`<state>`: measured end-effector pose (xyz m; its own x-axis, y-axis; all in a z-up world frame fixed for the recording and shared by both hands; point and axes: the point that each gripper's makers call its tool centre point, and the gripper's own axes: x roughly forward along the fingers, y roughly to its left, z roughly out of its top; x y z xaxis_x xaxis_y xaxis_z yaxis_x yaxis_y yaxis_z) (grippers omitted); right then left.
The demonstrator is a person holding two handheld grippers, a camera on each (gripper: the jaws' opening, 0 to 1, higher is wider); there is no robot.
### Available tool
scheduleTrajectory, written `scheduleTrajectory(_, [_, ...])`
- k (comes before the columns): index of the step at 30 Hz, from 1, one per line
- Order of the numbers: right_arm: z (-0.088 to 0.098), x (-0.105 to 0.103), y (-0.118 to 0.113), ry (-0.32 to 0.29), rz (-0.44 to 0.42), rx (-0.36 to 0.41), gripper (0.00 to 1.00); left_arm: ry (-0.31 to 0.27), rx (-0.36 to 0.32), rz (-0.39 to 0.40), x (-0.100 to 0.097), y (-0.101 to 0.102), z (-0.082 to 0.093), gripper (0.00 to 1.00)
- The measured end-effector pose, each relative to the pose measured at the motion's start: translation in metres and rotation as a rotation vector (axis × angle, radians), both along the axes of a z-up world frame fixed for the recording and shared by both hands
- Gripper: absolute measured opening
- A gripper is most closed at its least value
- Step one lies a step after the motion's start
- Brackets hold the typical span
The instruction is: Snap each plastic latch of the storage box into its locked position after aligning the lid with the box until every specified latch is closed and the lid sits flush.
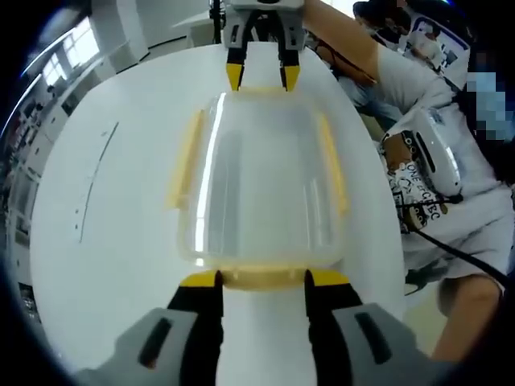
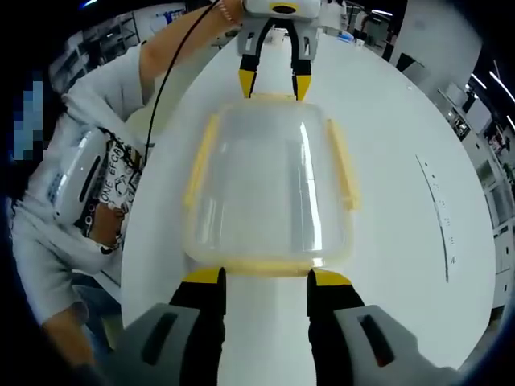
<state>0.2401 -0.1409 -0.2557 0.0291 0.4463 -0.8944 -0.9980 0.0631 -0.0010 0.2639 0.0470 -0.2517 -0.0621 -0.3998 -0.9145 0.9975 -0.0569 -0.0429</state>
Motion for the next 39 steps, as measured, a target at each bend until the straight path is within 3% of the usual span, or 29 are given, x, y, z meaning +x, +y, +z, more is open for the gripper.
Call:
scheduleTrajectory(11, [0.003, 0.007, -0.008, -0.062, 0.067, 0.028, 0.40, -0.005, 0.018, -0.005, 0.003, -0.005, 0.000, 0.40])
scheduleTrajectory(17, [0.019, 0.005, -0.016, -0.093, 0.071, 0.107, 0.36, -0.034, 0.008, 0.005, 0.005, -0.001, 0.000, 0.39])
scheduleTrajectory(19, [0.020, 0.006, -0.022, -0.110, 0.070, 0.113, 0.33, -0.060, 0.050, 0.007, 0.007, 0.007, 0.000, 0.32])
scheduleTrajectory(21, [0.019, 0.007, -0.027, -0.121, 0.061, 0.123, 0.31, -0.147, 0.076, -0.006, 0.020, 0.014, 0.000, 0.25])
scheduleTrajectory(24, [0.018, 0.009, -0.031, -0.125, 0.047, 0.136, 0.30, -0.103, 0.044, 0.073, 0.018, 0.014, 0.001, 0.25])
scheduleTrajectory(30, [0.024, 0.009, -0.034, -0.163, 0.049, 0.182, 0.29, -0.205, 0.017, 0.095, 0.038, 0.024, 0.018, 0.12])
scheduleTrajectory(34, [0.028, 0.009, -0.033, -0.183, 0.053, 0.228, 0.28, -0.267, -0.040, 0.121, 0.046, 0.012, 0.041, 0.03])
scheduleTrajectory(36, [0.028, 0.011, -0.034, -0.189, 0.048, 0.246, 0.28, -0.307, -0.056, 0.089, 0.046, -0.002, 0.051, 0.00])
scheduleTrajectory(39, [0.028, 0.012, -0.034, -0.204, 0.044, 0.265, 0.26, -0.301, -0.069, 0.053, 0.038, -0.024, 0.056, 0.00])
